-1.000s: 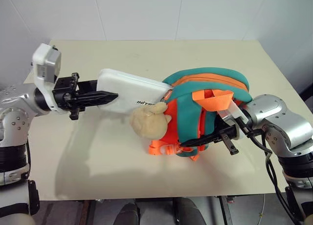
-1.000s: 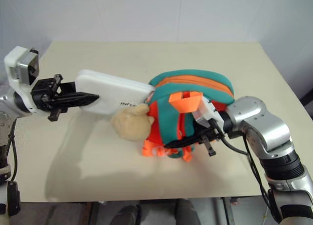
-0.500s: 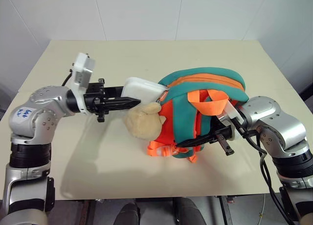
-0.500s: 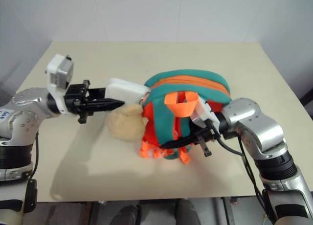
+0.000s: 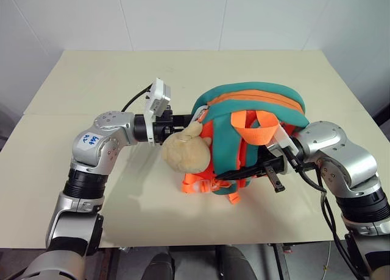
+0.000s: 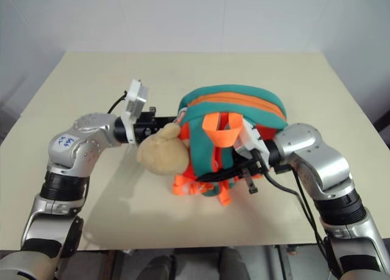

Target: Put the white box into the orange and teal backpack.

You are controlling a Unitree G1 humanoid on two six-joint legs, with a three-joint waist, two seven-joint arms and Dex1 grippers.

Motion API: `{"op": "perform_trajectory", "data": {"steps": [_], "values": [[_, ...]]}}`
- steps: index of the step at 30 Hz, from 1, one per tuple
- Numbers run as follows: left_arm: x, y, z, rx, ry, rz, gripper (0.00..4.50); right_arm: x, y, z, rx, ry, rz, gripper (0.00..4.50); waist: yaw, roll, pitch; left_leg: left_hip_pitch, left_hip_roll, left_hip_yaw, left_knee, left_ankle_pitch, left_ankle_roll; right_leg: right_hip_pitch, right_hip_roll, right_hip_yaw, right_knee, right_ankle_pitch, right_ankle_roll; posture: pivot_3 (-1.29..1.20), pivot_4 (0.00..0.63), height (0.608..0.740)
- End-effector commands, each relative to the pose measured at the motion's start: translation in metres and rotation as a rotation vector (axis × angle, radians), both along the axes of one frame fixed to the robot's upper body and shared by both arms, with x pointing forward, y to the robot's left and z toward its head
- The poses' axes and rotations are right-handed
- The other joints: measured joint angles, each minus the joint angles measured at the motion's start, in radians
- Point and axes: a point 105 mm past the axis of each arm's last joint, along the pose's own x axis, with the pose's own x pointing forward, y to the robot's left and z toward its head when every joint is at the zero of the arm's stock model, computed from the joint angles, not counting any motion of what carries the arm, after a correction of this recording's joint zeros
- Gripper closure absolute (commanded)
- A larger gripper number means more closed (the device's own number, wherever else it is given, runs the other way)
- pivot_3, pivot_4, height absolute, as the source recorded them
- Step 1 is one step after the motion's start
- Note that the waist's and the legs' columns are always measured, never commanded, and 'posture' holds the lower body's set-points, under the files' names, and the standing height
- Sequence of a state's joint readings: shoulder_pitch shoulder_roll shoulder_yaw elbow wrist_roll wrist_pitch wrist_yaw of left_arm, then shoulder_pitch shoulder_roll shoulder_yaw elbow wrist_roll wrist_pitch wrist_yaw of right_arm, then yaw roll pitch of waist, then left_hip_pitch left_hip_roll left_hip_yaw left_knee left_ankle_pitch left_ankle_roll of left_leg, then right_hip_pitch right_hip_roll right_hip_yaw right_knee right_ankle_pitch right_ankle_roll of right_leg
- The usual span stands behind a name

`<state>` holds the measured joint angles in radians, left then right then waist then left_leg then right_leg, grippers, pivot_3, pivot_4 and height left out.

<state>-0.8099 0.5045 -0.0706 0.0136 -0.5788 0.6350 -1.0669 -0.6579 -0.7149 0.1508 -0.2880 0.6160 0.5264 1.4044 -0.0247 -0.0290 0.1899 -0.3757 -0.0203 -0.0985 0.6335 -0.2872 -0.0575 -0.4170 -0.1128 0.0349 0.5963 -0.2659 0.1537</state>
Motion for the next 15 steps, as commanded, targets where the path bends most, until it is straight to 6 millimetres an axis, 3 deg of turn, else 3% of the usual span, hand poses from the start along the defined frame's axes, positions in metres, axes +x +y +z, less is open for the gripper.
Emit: {"op": "perform_trajectory", "data": {"steps": [1, 11, 15], "values": [[-0.009, -0.010, 0.008, 0.059, -0.059, -0.065, 3.18, -0.005, 0.002, 0.005, 0.011, -0.036, 0.008, 4.00, 0.000, 0.000, 0.000, 0.000, 0.000, 0.000, 0.000, 0.000, 0.000, 0.000, 0.000, 0.000, 0.000, 0.000, 0.000, 0.00, 0.150, 0.740], [-0.007, -0.007, 0.009, 0.143, -0.033, -0.035, 0.09, -0.005, 0.003, 0.005, 0.023, -0.044, 0.000, 4.00, -0.002, 0.000, 0.000, 0.000, 0.000, 0.000, 0.000, 0.000, 0.000, 0.000, 0.000, 0.000, 0.000, 0.000, 0.000, 0.00, 0.150, 0.740], [-0.010, -0.004, 0.018, 0.150, -0.082, -0.041, 0.00, -0.004, 0.004, 0.006, 0.025, -0.047, -0.001, 4.00, -0.002, 0.000, 0.000, 0.000, 0.000, 0.000, 0.000, 0.000, 0.000, 0.000, 0.000, 0.000, 0.000, 0.000, 0.000, 0.00, 0.150, 0.740]]}}
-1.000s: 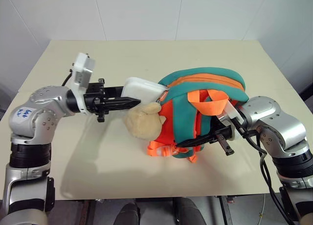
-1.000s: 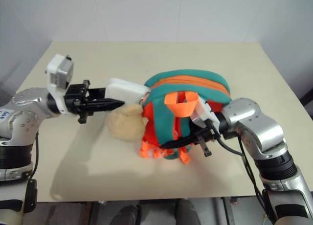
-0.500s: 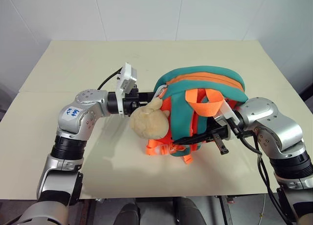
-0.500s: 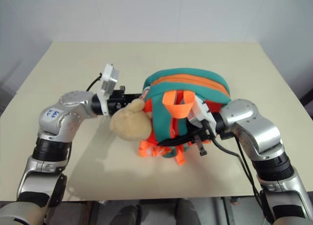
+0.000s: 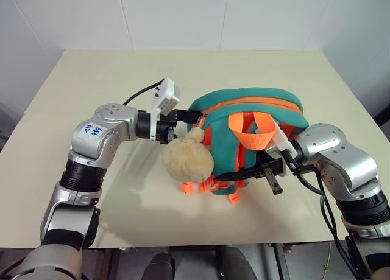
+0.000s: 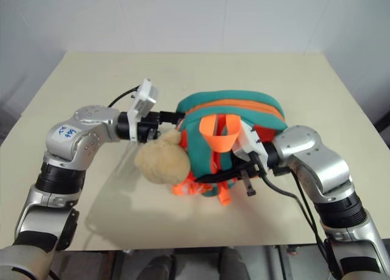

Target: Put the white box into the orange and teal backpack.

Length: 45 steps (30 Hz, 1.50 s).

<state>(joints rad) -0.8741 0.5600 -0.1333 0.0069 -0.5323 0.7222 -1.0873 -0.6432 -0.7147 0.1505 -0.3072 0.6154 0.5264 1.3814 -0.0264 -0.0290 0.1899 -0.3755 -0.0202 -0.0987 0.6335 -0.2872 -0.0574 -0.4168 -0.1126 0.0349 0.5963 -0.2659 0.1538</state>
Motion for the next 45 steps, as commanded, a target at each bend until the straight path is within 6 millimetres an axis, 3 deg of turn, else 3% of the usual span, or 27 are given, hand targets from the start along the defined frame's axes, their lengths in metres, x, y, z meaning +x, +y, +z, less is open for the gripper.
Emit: {"op": "perform_trajectory", "data": {"steps": [1, 7, 20, 26, 32, 36, 45], "values": [[-0.012, -0.002, 0.022, 0.009, -0.110, -0.059, 0.00, -0.003, 0.003, 0.007, 0.021, -0.042, 0.012, 4.00, -0.001, 0.000, 0.000, 0.000, 0.000, 0.000, 0.000, 0.000, 0.000, 0.000, 0.000, 0.000, 0.000, 0.000, 0.000, 0.00, 0.150, 0.740], [-0.010, 0.012, 0.044, 0.010, -0.199, -0.018, 0.00, -0.003, 0.004, 0.007, 0.023, -0.041, 0.011, 4.00, 0.000, 0.000, 0.000, 0.000, 0.000, 0.000, 0.000, 0.000, 0.000, 0.000, 0.000, 0.000, 0.000, 0.000, 0.000, 0.00, 0.150, 0.740], [-0.048, 0.057, 0.068, -0.053, -0.126, 0.003, 0.00, 0.000, 0.004, 0.007, 0.024, -0.041, 0.003, 4.00, -0.002, 0.000, 0.000, 0.000, 0.000, 0.000, -0.001, 0.000, 0.000, 0.000, 0.000, 0.000, 0.000, 0.000, 0.000, 0.00, 0.150, 0.740], [-0.071, 0.050, 0.060, -0.091, -0.036, -0.019, 0.00, 0.002, 0.005, 0.008, 0.028, -0.039, 0.004, 4.00, -0.001, 0.000, 0.000, 0.000, 0.000, -0.001, 0.001, -0.001, 0.002, 0.000, 0.000, 0.000, 0.002, 0.000, 0.000, 0.00, 0.150, 0.740], [-0.078, 0.034, 0.049, -0.083, -0.001, -0.004, 0.00, 0.004, 0.007, 0.008, 0.029, -0.042, 0.014, 4.00, -0.002, 0.000, 0.000, 0.001, 0.000, -0.001, 0.002, -0.001, 0.002, 0.000, 0.000, 0.001, 0.003, 0.000, 0.000, 0.00, 0.150, 0.740], [-0.089, 0.026, 0.054, -0.115, 0.006, -0.042, 0.00, 0.006, 0.007, 0.008, 0.030, -0.043, 0.016, 4.00, -0.001, 0.000, 0.000, 0.002, 0.000, -0.001, 0.002, -0.001, 0.002, 0.001, 0.000, 0.001, 0.004, 0.000, 0.000, 0.00, 0.150, 0.740], [-0.108, 0.042, 0.066, -0.109, 0.025, -0.009, 0.00, 0.007, 0.008, 0.006, 0.028, -0.042, 0.025, 4.00, -0.003, 0.000, 0.000, 0.002, 0.000, 0.000, 0.001, 0.000, 0.000, 0.001, 0.000, 0.001, 0.003, 0.000, 0.000, 0.00, 0.150, 0.740]]}}
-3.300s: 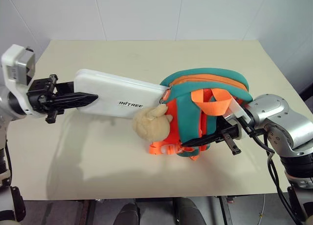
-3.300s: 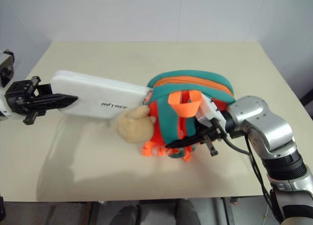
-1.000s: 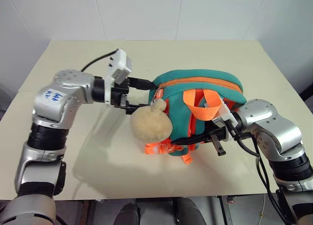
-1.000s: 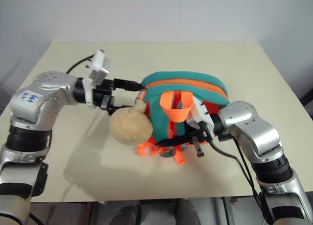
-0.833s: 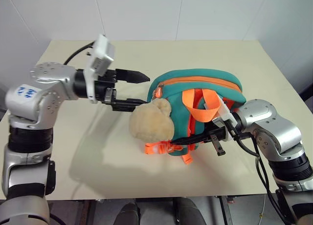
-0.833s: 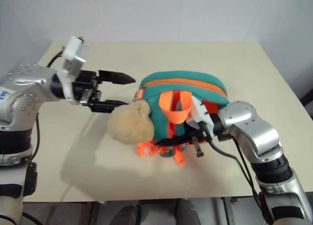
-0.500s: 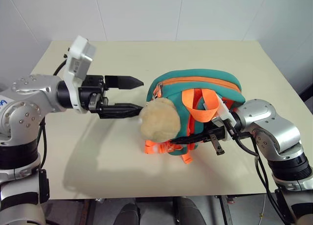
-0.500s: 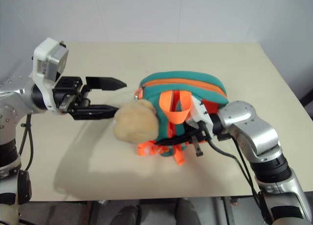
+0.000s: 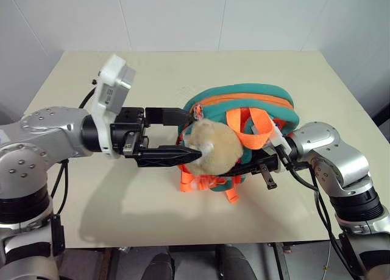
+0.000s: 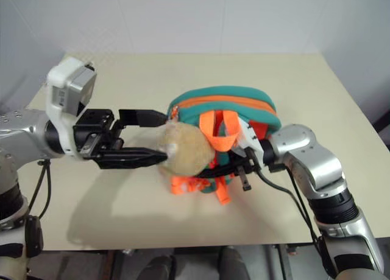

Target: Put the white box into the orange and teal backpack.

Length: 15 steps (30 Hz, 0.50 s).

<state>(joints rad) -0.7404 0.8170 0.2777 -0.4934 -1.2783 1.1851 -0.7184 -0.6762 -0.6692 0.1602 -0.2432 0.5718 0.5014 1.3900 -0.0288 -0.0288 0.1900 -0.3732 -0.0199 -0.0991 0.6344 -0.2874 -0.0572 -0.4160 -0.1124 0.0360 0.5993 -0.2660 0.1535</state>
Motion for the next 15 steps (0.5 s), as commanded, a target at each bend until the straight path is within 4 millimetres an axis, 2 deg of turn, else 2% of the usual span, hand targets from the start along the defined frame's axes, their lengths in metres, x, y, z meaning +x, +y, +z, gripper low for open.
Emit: {"op": "perform_trajectory", "data": {"steps": [1, 6, 12, 15], "values": [[-0.011, 0.008, 0.009, -0.004, -0.021, 0.017, 0.00, -0.003, 0.004, 0.006, 0.011, -0.033, 0.038, 4.00, 0.001, 0.000, 0.000, 0.000, 0.000, 0.000, 0.000, 0.000, 0.000, 0.000, 0.000, 0.000, 0.000, 0.000, 0.000, 0.00, 0.150, 0.740], [-0.012, 0.020, 0.011, 0.033, -0.021, 0.100, 0.00, -0.003, 0.005, 0.005, 0.012, -0.030, 0.049, 4.00, 0.000, 0.000, 0.000, 0.001, 0.000, 0.000, 0.000, -0.001, 0.001, 0.001, 0.000, 0.000, 0.000, 0.000, 0.000, 0.00, 0.150, 0.740], [-0.013, 0.018, -0.001, 0.074, 0.015, 0.127, 0.00, -0.004, 0.008, 0.005, 0.017, -0.030, 0.070, 4.00, 0.000, 0.000, 0.000, 0.002, 0.000, 0.000, 0.000, -0.001, 0.002, 0.002, 0.000, 0.000, -0.004, 0.000, -0.001, 0.00, 0.150, 0.740], [0.000, 0.023, 0.001, 0.053, -0.040, 0.227, 0.00, -0.004, 0.008, 0.005, 0.016, -0.031, 0.075, 4.00, 0.001, 0.000, 0.000, 0.003, 0.000, 0.000, -0.001, -0.001, 0.002, 0.002, 0.000, 0.000, -0.004, 0.000, -0.001, 0.00, 0.150, 0.740]]}}
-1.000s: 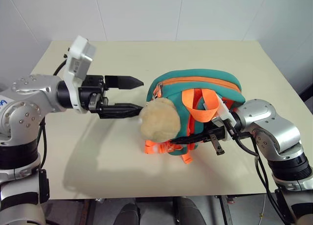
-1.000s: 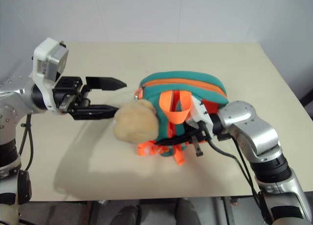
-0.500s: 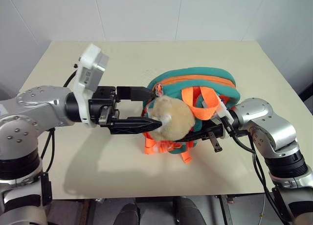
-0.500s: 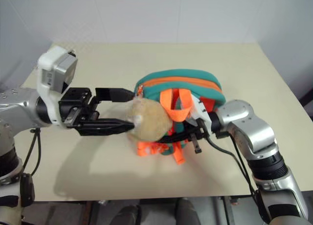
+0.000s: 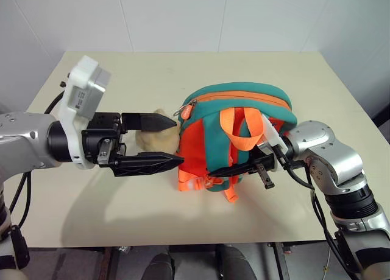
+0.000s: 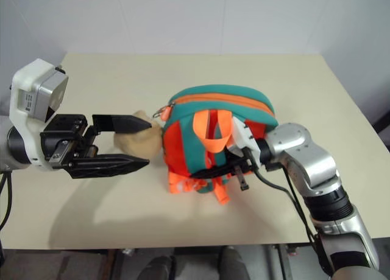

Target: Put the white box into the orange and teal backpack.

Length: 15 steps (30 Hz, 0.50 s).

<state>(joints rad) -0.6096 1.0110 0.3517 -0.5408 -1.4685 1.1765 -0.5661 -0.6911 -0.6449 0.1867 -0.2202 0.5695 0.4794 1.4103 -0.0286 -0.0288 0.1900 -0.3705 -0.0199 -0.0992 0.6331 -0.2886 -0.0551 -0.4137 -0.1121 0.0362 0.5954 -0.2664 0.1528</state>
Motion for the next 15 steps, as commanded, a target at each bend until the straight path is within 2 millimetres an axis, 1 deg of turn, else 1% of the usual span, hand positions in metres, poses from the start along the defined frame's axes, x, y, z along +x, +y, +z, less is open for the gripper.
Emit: {"op": "perform_trajectory", "data": {"steps": [1, 3, 9, 12, 15], "values": [[0.011, 0.006, 0.007, -0.008, -0.093, 0.103, 0.00, -0.003, 0.002, 0.007, 0.011, -0.035, 0.032, 4.00, 0.001, 0.000, 0.000, 0.000, 0.000, 0.000, 0.000, 0.000, 0.000, 0.000, 0.000, 0.000, 0.000, 0.000, 0.000, 0.00, 0.150, 0.740], [0.013, 0.009, 0.004, 0.010, -0.099, 0.128, 0.00, -0.003, 0.002, 0.007, 0.011, -0.035, 0.033, 4.00, 0.000, 0.000, 0.000, 0.000, 0.000, 0.000, 0.000, 0.000, 0.000, 0.000, 0.000, 0.000, -0.001, 0.000, 0.000, 0.00, 0.150, 0.740], [0.022, 0.022, 0.017, -0.032, -0.177, 0.207, 0.00, -0.004, 0.001, 0.007, 0.009, -0.036, 0.033, 4.00, 0.001, 0.000, 0.000, 0.000, 0.000, 0.000, -0.001, 0.000, 0.000, 0.000, 0.000, 0.000, -0.002, 0.000, 0.000, 0.00, 0.150, 0.740], [0.029, 0.038, 0.028, -0.051, -0.225, 0.280, 0.00, -0.004, 0.001, 0.007, 0.008, -0.036, 0.030, 4.00, 0.000, 0.000, 0.000, 0.000, 0.000, 0.000, -0.001, 0.000, 0.000, 0.000, 0.000, 0.000, -0.002, 0.000, 0.000, 0.00, 0.150, 0.740], [0.036, 0.053, 0.026, -0.028, -0.233, 0.336, 0.00, -0.004, 0.000, 0.006, 0.007, -0.036, 0.028, 4.00, -0.001, 0.000, 0.000, 0.000, 0.000, 0.001, -0.002, 0.000, 0.000, 0.000, 0.000, 0.000, -0.002, 0.000, 0.000, 0.00, 0.150, 0.740]]}}
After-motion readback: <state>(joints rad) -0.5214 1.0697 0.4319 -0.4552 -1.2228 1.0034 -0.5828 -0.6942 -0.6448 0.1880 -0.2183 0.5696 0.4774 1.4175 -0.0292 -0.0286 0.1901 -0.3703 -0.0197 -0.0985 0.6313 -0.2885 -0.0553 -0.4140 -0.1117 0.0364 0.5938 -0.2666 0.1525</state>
